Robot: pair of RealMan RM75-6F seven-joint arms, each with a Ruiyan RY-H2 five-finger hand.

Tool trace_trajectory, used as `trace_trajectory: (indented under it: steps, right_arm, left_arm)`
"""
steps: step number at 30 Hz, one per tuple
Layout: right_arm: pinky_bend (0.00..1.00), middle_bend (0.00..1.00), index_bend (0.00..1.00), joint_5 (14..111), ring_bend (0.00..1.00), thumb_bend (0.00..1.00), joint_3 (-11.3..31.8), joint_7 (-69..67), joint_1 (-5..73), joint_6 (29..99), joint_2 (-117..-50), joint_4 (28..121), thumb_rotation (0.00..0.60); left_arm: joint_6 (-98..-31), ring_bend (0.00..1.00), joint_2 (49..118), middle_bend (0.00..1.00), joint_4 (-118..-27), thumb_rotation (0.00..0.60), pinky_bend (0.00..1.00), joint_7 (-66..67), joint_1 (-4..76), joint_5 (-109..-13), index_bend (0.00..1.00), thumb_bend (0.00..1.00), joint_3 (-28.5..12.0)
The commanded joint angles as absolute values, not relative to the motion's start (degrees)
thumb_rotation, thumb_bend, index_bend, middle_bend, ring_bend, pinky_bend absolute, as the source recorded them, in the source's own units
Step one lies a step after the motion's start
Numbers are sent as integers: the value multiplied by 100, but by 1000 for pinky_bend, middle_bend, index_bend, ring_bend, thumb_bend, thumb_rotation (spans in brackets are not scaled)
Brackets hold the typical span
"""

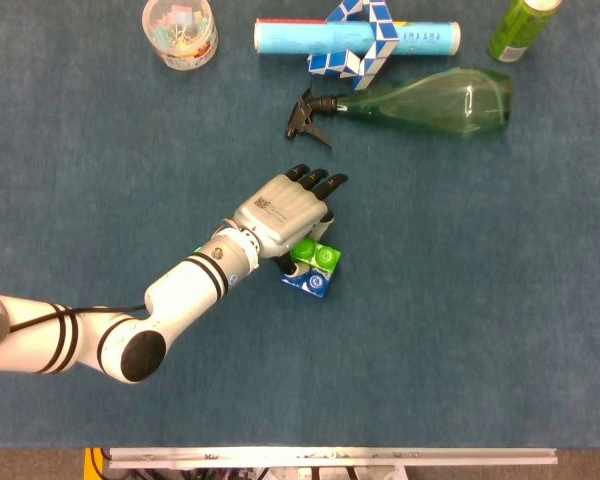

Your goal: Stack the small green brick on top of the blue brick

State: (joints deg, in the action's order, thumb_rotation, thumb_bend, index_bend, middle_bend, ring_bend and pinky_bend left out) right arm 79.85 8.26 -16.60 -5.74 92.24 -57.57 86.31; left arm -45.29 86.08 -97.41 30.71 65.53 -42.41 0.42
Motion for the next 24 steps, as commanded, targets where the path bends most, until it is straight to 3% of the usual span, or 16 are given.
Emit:
trace_trajectory:
  steps: [1, 5, 13, 24]
  right_arm:
    - [254, 104, 75, 7984, 64, 122, 826, -1659, -574, 9220, -5755, 8630, 600]
    - [254, 104, 75, 7984, 64, 122, 826, -1658, -575, 9221, -5753, 8632, 600]
    - [254, 104, 75, 8003, 64, 122, 819, -1635, -579, 9234, -5755, 8644, 600]
    - [254, 104, 75, 8021, 64, 122, 811, -1612, -582, 9245, -5757, 8657, 600]
  left_arm:
    - [-4539, 0, 8612, 0, -9742, 600, 72, 3059, 6545, -4251, 542, 261, 37]
    - [-4557, 0, 8575, 0, -9782, 600, 72, 3001, 6522, -4302, 469, 261, 5]
    - [-4600, 0, 8423, 0, -9929, 600, 72, 2908, 6460, -4385, 106, 261, -25]
    - [-5083, 0, 7870, 0, -10464, 600, 73, 2914, 6198, -4393, 88, 262, 45]
